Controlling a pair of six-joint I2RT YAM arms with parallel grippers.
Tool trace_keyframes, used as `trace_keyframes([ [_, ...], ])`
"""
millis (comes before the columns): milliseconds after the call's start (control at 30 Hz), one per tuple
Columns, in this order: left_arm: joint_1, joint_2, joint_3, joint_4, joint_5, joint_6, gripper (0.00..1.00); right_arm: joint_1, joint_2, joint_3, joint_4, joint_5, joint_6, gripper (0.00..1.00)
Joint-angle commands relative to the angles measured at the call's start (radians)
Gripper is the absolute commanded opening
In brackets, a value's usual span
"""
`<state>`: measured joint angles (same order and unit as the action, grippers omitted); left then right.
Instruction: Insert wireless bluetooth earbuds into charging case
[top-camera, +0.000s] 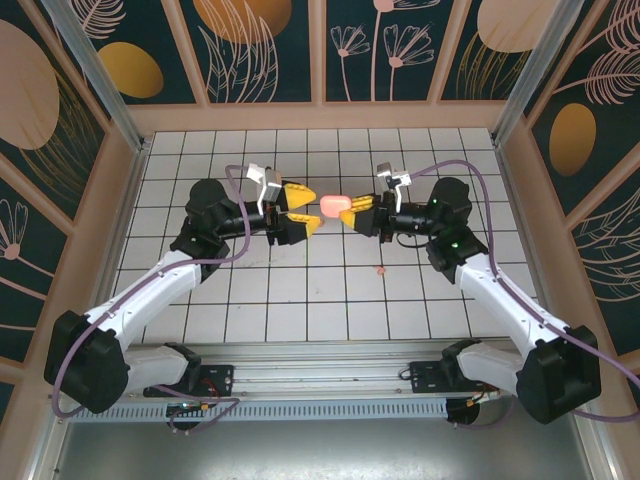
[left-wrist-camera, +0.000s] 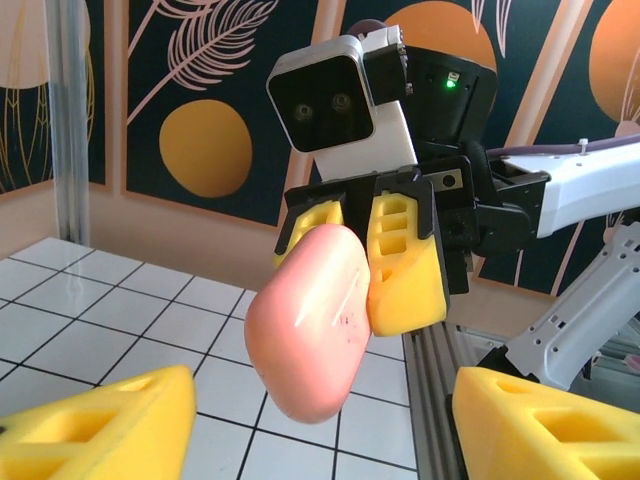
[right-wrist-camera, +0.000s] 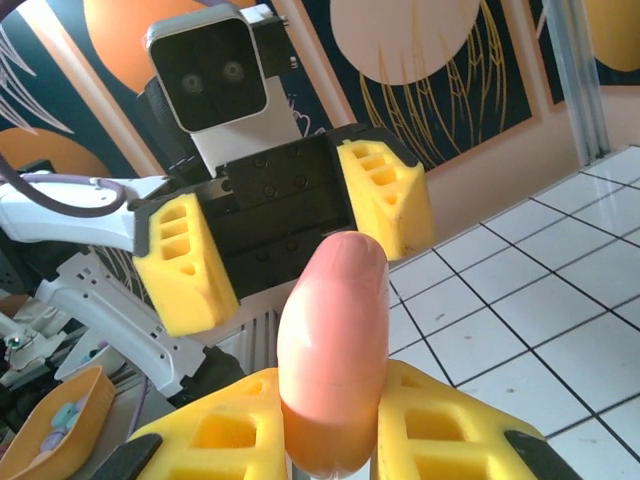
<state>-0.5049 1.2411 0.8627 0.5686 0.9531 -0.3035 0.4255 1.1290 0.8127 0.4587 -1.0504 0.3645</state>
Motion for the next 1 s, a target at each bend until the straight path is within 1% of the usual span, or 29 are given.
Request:
trace_keyframes([
  [0, 0.003, 0.007, 0.036, 0.026, 0.051, -0.014, 0.64, 0.015, 0.009, 0.041, 0.079, -0.038, -0.001, 0.17],
  [200, 0.003, 0.008, 0.041, 0.024, 0.069, -0.022, 0.58, 0.033, 0.023, 0.06, 0.093, -0.051, 0.002, 0.18],
  [433, 0.003, 0.006, 0.046, 0.03, 0.081, -0.036, 0.45, 0.058, 0.039, 0.073, 0.118, -0.049, 0.01, 0.18],
  [500, 0.003, 0.004, 0.047, 0.03, 0.082, -0.037, 0.42, 0.064, 0.043, 0.077, 0.123, -0.048, 0.01, 0.18],
  [733, 0.0, 0.0, 0.061, -0.018, 0.091, -0.009, 0.29, 0.073, 0.052, 0.084, 0.122, -0.042, 0.004, 0.18],
  [967, 0.0, -0.012, 0.071, -0.056, 0.087, 0.023, 0.19, 0.074, 0.048, 0.079, 0.091, -0.025, -0.016, 0.18],
])
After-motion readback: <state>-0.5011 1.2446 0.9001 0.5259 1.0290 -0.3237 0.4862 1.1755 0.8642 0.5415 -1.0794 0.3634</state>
